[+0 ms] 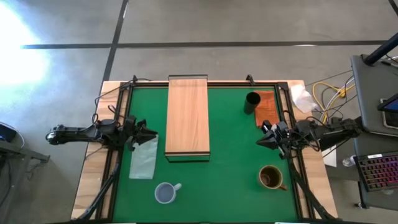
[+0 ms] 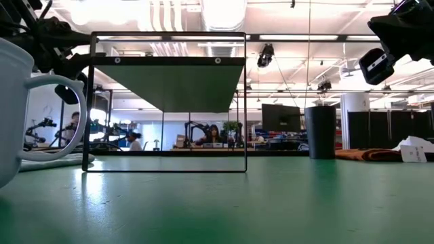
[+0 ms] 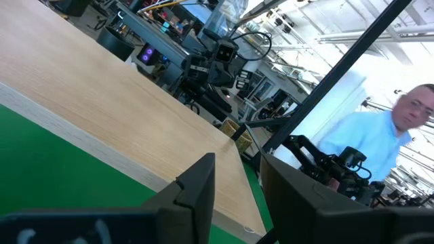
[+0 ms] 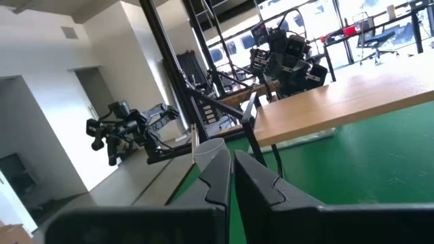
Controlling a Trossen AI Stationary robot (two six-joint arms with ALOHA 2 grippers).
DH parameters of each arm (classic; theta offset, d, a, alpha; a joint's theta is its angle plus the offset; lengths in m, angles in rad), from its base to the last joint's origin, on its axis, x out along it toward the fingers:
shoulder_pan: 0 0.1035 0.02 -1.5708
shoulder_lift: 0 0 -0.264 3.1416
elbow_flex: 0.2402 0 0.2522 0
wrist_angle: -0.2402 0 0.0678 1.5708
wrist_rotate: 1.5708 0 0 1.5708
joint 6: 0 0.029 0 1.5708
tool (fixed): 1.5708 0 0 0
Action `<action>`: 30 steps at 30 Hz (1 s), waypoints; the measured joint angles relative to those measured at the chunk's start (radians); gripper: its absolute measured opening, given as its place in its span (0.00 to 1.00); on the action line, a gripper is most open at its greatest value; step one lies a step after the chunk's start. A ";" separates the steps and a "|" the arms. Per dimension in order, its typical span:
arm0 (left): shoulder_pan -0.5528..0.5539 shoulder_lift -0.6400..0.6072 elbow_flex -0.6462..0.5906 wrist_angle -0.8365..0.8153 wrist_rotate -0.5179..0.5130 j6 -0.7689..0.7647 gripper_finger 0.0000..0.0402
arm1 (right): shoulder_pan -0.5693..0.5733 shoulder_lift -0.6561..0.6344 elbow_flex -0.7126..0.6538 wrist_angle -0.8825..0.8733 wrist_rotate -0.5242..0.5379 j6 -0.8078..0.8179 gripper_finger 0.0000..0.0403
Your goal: Stack small to large cups/mugs on shelf
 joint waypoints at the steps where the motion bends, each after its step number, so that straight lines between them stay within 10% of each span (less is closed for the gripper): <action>1: 0.000 0.000 0.000 0.000 0.000 0.000 0.26 | 0.000 0.000 0.000 0.000 0.000 0.000 0.03; 22: 0.000 0.000 0.000 0.000 0.000 0.000 0.26 | 0.000 0.000 0.000 0.023 0.047 0.037 0.03; 25: 0.000 0.000 0.000 0.000 0.000 0.000 0.26 | 0.000 0.002 0.000 0.097 0.238 0.096 0.03; 30: 0.000 0.000 0.000 0.000 0.000 0.000 0.26 | 0.000 0.009 0.000 0.285 0.865 0.239 0.03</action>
